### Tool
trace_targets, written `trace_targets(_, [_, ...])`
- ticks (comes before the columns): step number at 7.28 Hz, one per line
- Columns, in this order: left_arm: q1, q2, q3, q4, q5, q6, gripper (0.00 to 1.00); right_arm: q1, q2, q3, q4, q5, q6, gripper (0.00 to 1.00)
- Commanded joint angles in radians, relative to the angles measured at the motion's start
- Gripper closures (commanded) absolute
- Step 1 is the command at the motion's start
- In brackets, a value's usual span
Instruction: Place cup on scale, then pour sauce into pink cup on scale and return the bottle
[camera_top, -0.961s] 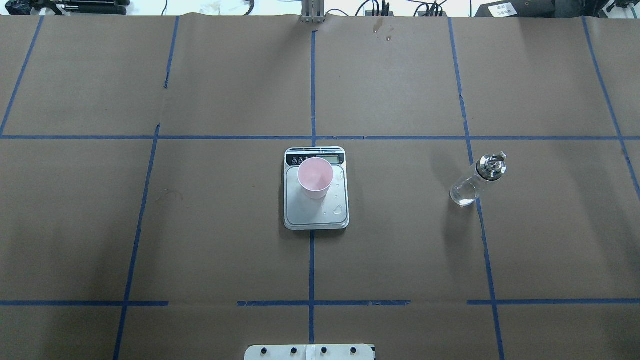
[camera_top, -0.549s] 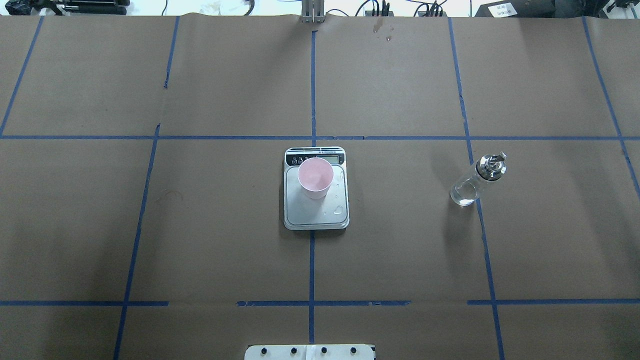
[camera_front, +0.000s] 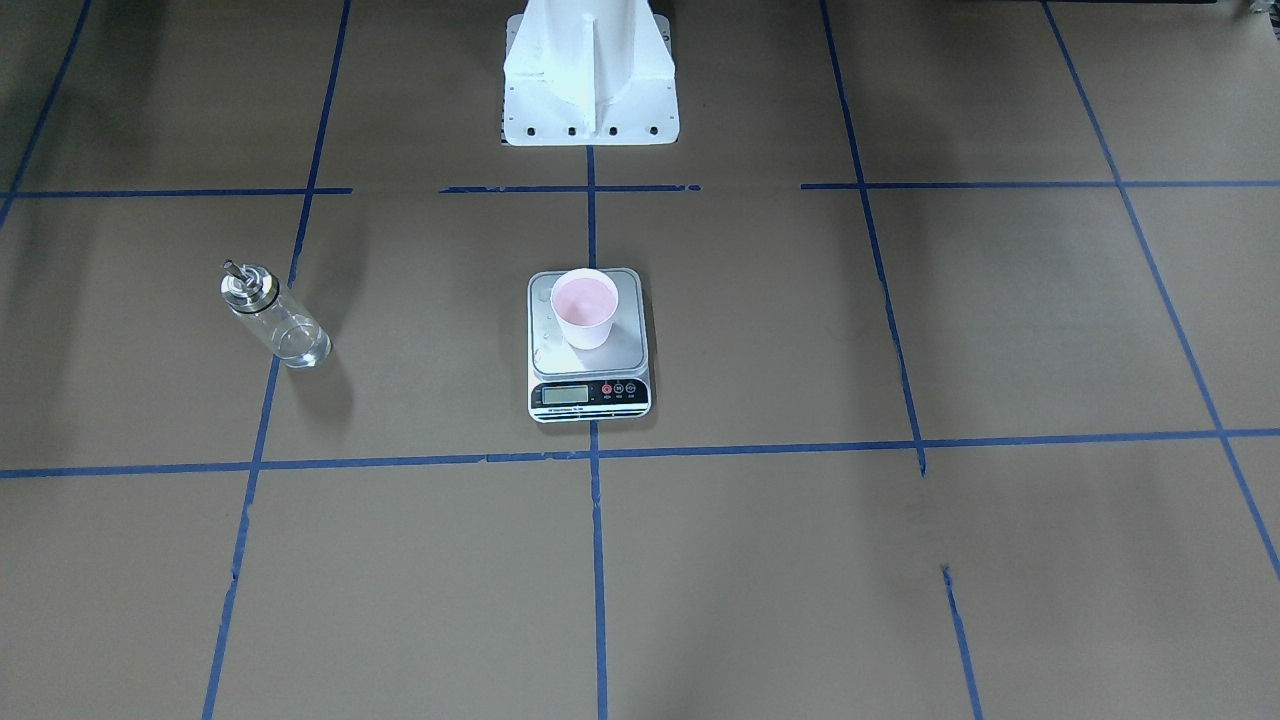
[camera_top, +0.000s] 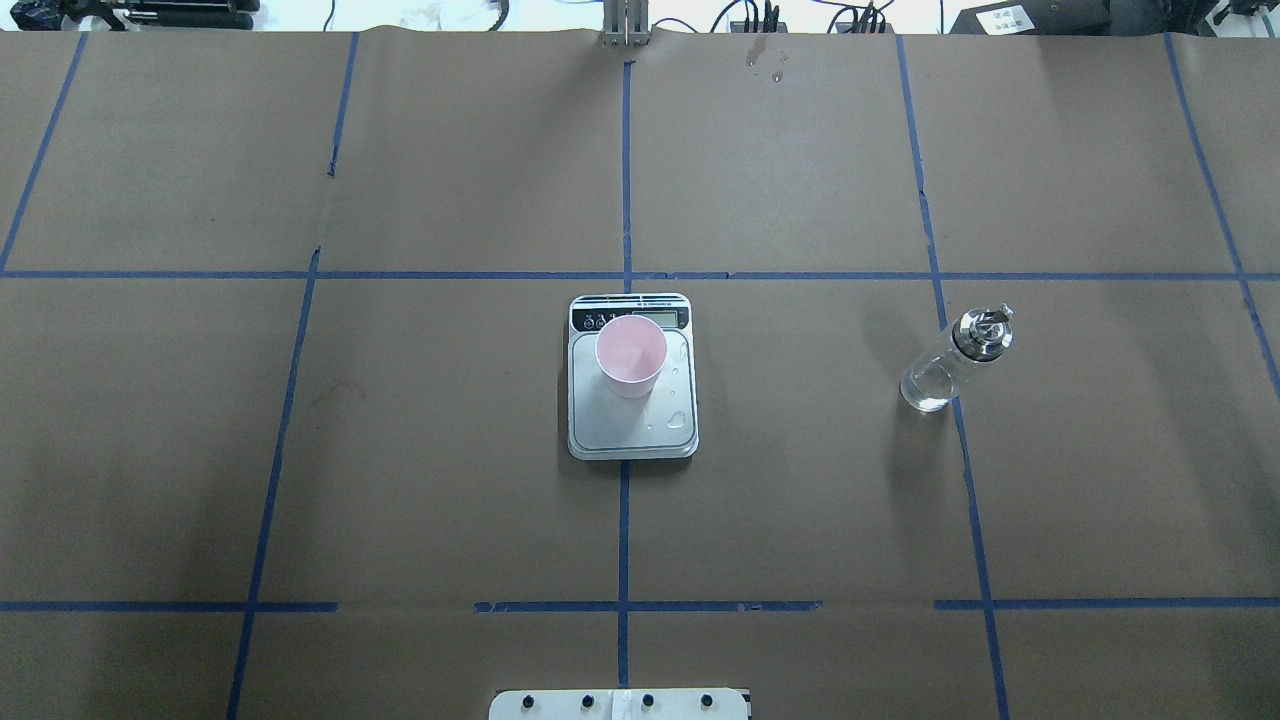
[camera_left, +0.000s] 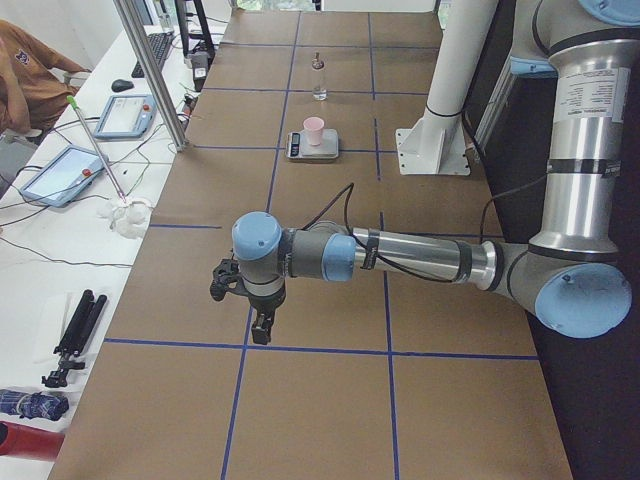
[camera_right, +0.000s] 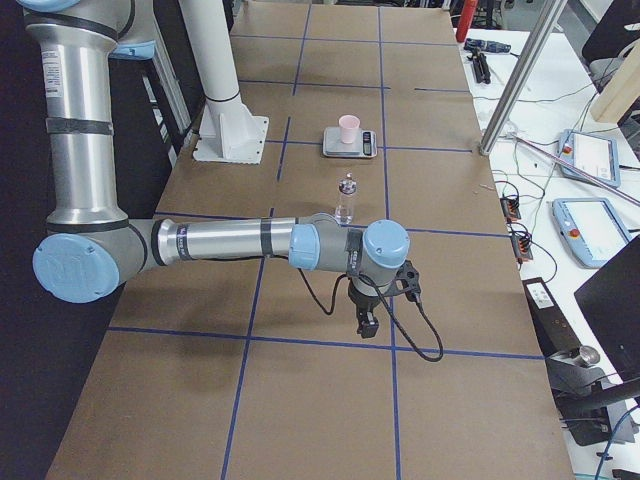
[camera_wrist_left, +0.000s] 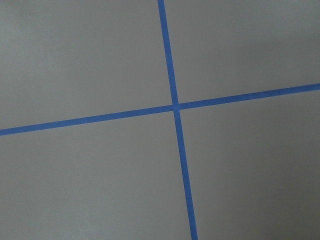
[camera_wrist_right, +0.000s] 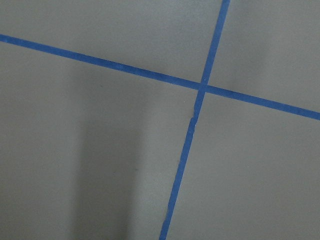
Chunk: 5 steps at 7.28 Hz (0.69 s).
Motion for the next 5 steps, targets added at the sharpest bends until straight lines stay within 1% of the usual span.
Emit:
trace_targets(1, [0.001, -0.001, -0.002, 0.000, 0.000, 0.001, 0.00, 0.000, 0.000, -0.001, 0.000, 0.001, 0.000, 0.00])
trace_targets(5, [0.001, -0.001, -0.002, -0.028, 0.001, 0.007, 0.00, 0.000, 0.002, 0.002, 0.000, 0.001, 0.002, 0.00])
